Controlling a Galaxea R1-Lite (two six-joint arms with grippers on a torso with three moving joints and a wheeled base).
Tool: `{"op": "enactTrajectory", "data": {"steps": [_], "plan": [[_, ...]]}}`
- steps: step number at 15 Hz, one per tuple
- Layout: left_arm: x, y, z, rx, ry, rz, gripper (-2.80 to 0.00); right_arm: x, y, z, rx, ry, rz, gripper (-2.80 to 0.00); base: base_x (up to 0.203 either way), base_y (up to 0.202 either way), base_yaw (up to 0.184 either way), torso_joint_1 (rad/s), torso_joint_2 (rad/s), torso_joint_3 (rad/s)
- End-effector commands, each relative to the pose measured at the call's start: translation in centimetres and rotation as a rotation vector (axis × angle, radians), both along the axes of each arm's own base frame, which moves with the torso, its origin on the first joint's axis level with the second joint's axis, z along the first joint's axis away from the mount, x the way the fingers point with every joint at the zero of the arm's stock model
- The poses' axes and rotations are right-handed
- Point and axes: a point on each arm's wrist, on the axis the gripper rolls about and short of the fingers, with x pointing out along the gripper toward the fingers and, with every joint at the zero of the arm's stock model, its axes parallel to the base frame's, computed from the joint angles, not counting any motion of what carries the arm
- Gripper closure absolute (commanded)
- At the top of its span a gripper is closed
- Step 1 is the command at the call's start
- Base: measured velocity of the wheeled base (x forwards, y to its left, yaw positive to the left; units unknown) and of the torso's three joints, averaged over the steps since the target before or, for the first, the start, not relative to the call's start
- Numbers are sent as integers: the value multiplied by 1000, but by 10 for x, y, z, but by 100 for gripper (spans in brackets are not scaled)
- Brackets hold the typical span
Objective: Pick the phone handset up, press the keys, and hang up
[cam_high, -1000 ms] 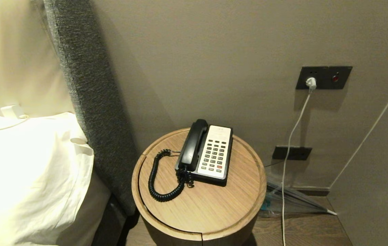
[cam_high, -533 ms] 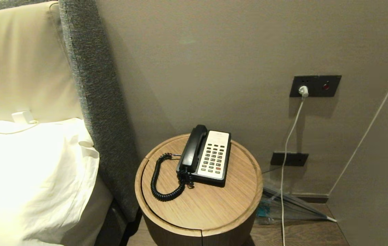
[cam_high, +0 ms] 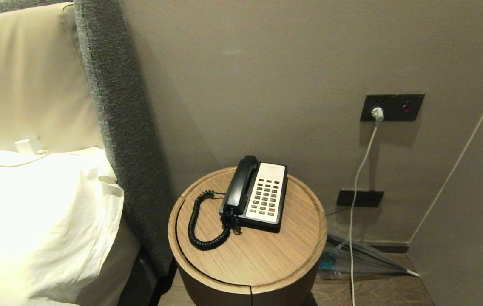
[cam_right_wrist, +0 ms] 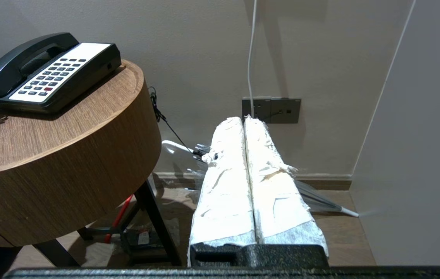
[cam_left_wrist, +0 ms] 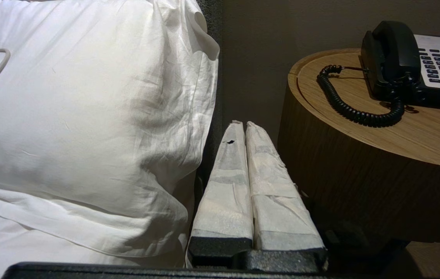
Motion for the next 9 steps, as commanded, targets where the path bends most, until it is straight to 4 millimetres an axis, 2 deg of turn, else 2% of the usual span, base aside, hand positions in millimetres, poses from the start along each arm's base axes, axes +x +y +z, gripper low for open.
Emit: {"op": "enactTrajectory", "data": {"steps": [1,9], "plan": [[2,0,-5,1,21,0,0,2,0,-6,0,22,0,0,0,0,0,0,0,0],[2,0,-5,1,21,0,0,2,0,-6,0,25,0,0,0,0,0,0,0,0]]}}
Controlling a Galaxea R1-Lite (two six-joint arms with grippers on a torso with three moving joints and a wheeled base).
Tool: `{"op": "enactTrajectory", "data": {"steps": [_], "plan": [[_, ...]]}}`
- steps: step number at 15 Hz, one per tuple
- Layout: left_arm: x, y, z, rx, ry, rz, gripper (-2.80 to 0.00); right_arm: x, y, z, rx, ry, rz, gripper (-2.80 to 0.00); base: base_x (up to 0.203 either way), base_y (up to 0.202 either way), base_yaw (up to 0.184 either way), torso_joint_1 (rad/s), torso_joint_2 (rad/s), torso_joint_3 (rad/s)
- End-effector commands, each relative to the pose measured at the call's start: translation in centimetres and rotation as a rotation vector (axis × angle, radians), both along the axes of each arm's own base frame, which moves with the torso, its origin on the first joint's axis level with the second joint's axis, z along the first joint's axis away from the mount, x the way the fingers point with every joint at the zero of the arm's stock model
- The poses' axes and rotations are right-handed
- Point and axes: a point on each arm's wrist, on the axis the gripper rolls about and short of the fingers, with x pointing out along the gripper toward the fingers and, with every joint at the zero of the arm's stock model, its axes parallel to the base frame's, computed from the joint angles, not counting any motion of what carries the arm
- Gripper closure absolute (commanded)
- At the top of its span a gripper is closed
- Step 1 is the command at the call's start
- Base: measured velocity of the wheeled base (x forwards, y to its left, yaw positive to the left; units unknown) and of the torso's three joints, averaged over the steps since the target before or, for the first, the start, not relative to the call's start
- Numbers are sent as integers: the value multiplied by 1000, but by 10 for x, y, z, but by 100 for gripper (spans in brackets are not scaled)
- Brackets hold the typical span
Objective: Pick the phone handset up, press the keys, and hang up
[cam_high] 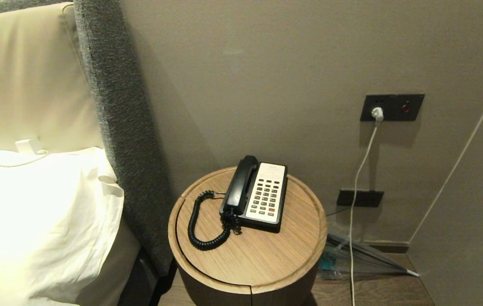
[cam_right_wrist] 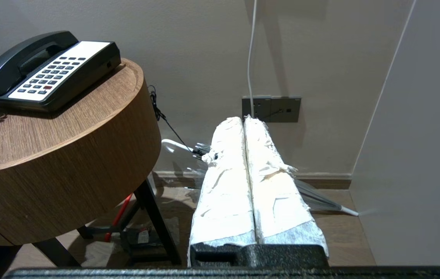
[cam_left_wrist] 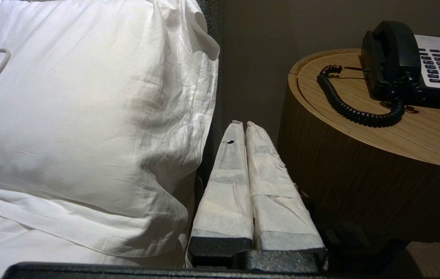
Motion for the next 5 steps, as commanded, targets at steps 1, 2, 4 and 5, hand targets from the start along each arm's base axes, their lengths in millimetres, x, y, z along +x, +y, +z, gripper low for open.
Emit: {"op": "enactTrajectory", "data": {"steps": [1,2,4,5], "plan": [[2,0,-6,1,21,0,0,2,0,-6,1,21,0,0,0,0,0,0,0,0],[2,0,-6,1,21,0,0,2,0,-5,1,17,0,0,0,0,0,0,0,0],[2,0,-6,1,21,0,0,2,0,-5,1,17,0,0,0,0,0,0,0,0],[2,0,-6,1,21,0,0,2,0,-5,1,17,0,0,0,0,0,0,0,0]]}}
